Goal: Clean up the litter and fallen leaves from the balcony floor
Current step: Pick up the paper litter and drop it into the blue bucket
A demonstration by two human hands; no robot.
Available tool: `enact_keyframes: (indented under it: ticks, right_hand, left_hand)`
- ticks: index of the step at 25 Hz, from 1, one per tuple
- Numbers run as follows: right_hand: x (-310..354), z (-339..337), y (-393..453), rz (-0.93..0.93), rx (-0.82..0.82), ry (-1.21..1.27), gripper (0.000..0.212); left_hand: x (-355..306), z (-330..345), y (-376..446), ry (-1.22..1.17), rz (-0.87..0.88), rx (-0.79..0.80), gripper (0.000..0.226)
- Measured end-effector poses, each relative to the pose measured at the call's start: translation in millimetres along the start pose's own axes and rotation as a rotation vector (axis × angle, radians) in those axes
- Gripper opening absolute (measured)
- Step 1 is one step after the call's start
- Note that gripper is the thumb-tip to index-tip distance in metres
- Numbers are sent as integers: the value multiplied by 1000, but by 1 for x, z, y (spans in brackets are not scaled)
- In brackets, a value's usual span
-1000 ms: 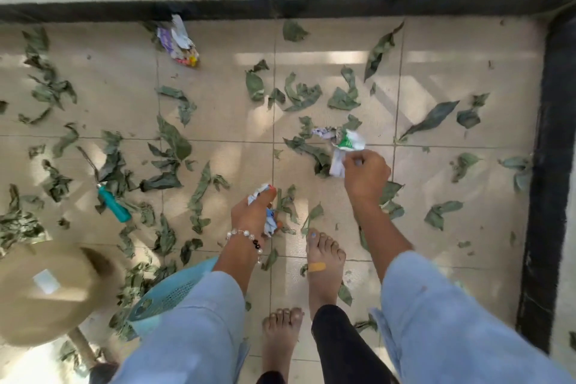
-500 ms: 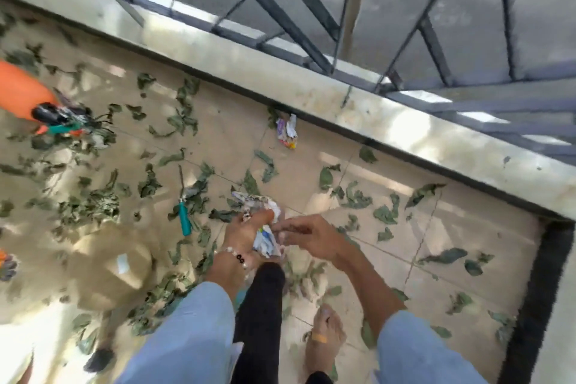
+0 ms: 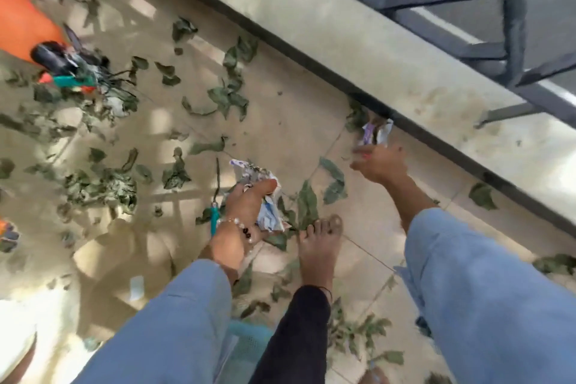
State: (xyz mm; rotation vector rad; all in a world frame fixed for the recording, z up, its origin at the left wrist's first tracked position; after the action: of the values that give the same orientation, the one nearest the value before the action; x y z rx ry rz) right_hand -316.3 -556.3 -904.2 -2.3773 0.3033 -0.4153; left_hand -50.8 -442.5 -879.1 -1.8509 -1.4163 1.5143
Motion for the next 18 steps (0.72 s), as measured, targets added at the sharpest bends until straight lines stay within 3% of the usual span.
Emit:
enact_keyframes:
  ticks: [1, 2, 4, 7, 9, 11, 13, 14, 15, 18]
  right_hand:
    - [0, 15, 13, 12, 29, -28, 47]
    - [-3, 27, 21, 39, 52, -46, 52]
    - [-9, 29, 26, 114, -5, -9, 56]
    - [-12, -13, -4, 154, -262, 103, 32]
    - [-3, -47, -52, 148, -373, 292, 21]
    - [4, -70, -108, 206, -360, 533, 14]
    - [15, -84, -172, 334, -274, 920, 22]
    - [21, -93, -202, 384, -250, 1071, 30]
    - [28, -102, -230, 424, -222, 1166, 37]
    - [49, -144, -321, 430, -125, 1343, 46]
  left_hand:
    - [28, 12, 12, 230, 254, -102, 24]
    - [58, 33, 21, 364, 304, -139, 21]
    - [87, 48, 34, 490, 241, -186, 20]
    - [79, 37, 34, 514, 235, -138, 21]
    - [86, 47, 38, 463, 254, -114, 19]
    - [67, 19, 42, 216, 149, -128, 17]
    - [8, -21, -21, -51, -305, -17, 33]
    - [-22, -44, -66, 0, -286, -54, 47]
    - [-60, -45, -119, -58, -211, 27, 60]
    - [-132, -67, -245, -174, -194, 113, 94]
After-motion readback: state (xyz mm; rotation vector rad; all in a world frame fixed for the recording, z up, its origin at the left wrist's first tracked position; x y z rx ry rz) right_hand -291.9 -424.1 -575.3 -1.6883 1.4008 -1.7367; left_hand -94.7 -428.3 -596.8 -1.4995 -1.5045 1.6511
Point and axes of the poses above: each hand's wrist, its own y-axis towards the middle knuckle, its own z-axis out of the palm, x = y × z, the point moved 10 cm from there along y, towards the middle knuckle, and after that the axes turned 11 degrees about -x, right-handed, at the moved point
